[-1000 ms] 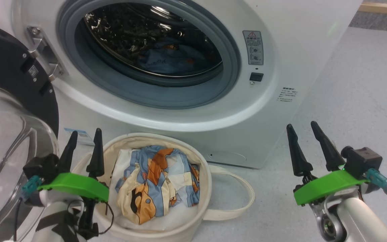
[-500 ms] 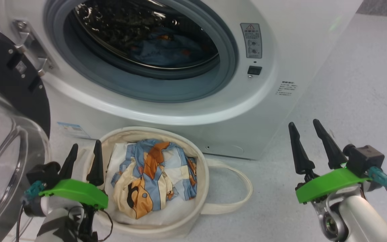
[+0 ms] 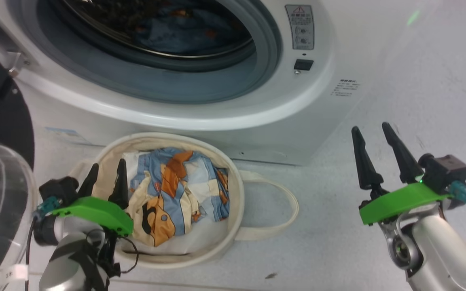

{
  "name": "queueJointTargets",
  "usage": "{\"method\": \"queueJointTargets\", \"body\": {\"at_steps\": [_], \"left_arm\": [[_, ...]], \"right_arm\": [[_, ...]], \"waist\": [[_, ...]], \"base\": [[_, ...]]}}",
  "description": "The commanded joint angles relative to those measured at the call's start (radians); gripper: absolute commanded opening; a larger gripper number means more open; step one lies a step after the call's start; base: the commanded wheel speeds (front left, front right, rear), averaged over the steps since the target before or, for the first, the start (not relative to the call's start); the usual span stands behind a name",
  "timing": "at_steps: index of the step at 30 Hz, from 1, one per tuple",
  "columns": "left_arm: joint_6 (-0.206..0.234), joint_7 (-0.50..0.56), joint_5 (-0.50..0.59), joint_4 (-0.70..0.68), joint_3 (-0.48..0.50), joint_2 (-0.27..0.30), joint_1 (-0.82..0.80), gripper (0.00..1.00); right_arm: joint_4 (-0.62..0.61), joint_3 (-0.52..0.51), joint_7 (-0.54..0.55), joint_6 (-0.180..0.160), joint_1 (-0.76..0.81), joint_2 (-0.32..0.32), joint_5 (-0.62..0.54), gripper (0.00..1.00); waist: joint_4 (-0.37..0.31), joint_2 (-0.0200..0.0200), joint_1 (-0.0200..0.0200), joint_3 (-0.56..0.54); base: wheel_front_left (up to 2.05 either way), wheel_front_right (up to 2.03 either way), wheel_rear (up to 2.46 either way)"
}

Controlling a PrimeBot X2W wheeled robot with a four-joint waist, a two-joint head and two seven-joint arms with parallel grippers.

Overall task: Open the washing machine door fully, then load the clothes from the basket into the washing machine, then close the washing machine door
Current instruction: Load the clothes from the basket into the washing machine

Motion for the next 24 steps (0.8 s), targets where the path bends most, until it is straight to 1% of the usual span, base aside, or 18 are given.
{"method": "queueJointTargets", "body": {"at_steps": [1,6,11,14,19,24], "left_arm": [[-0.005,-0.005,0.009,-0.011,0.017,0.020,-0.031,1.00],[-0.005,-0.005,0.022,0.059,-0.007,0.021,-0.085,1.00],[-0.006,-0.005,0.028,0.115,-0.059,0.018,-0.139,1.00],[-0.006,-0.005,0.032,0.153,-0.106,0.015,-0.172,1.00],[-0.006,0.002,0.061,0.264,-0.195,0.013,-0.236,1.00],[-0.006,0.067,0.078,0.319,-0.281,0.019,-0.274,1.00]], "right_arm": [[-0.027,0.008,-0.012,0.001,-0.017,-0.015,0.005,1.00],[-0.035,-0.002,-0.012,0.001,-0.033,-0.014,-0.004,1.00],[-0.046,-0.010,-0.012,0.001,-0.046,-0.004,-0.012,1.00],[-0.053,-0.013,-0.012,0.001,-0.053,0.002,-0.018,1.00],[-0.067,-0.017,-0.012,0.001,-0.067,0.005,-0.029,1.00],[-0.086,-0.035,-0.012,0.001,-0.082,0.010,-0.038,1.00]], "waist": [[-0.011,0.0000,-0.0002,0.026],[-0.029,0.0000,-0.0002,0.078],[-0.044,0.0000,-0.0002,0.127],[-0.052,0.0000,-0.0002,0.157],[-0.065,0.0000,-0.0002,0.215],[-0.084,0.0000,-0.0002,0.269]], "base": [[0.00,0.00,0.00],[0.00,0.00,0.00],[0.00,0.00,0.00],[0.00,0.00,0.00],[0.00,0.00,0.00],[0.00,0.00,0.00]]}}
